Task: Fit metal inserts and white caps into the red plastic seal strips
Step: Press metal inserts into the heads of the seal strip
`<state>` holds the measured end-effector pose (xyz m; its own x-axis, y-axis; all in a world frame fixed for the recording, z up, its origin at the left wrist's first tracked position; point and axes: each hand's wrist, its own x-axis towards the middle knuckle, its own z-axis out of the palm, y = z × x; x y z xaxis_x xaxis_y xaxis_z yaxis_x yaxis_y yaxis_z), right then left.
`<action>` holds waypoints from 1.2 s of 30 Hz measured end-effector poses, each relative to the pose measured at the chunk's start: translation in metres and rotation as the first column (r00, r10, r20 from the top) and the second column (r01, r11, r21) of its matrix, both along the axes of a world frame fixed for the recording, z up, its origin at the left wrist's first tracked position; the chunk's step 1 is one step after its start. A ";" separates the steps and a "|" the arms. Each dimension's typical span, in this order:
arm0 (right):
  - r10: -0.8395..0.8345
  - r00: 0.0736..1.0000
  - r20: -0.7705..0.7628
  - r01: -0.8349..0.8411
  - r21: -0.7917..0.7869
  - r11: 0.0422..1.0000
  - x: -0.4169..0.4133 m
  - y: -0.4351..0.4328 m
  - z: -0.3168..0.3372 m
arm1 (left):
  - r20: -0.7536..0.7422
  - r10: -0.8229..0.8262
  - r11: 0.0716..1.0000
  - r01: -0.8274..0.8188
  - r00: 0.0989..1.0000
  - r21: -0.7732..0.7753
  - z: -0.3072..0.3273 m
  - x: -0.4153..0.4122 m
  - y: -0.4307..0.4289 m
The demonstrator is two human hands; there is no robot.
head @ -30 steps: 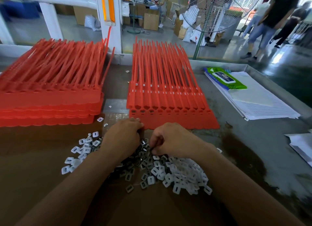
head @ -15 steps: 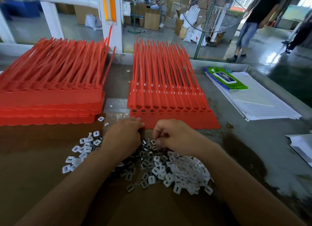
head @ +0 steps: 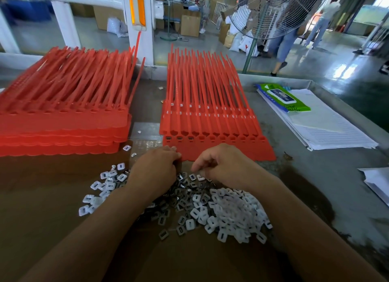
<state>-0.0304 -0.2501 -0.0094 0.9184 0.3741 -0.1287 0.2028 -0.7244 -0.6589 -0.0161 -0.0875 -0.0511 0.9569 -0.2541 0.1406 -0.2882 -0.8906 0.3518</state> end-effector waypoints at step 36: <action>-0.424 0.879 0.219 0.406 0.124 0.905 0.082 -0.009 -0.030 | 0.029 -0.028 0.999 0.028 0.999 -0.025 0.004 -0.003 0.000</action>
<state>0.0519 -0.2590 -0.0395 0.9912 -0.0483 0.1231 0.0493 -0.7287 -0.6830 -0.0189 -0.0871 -0.0467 0.9450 -0.2767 0.1745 -0.3231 -0.8728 0.3658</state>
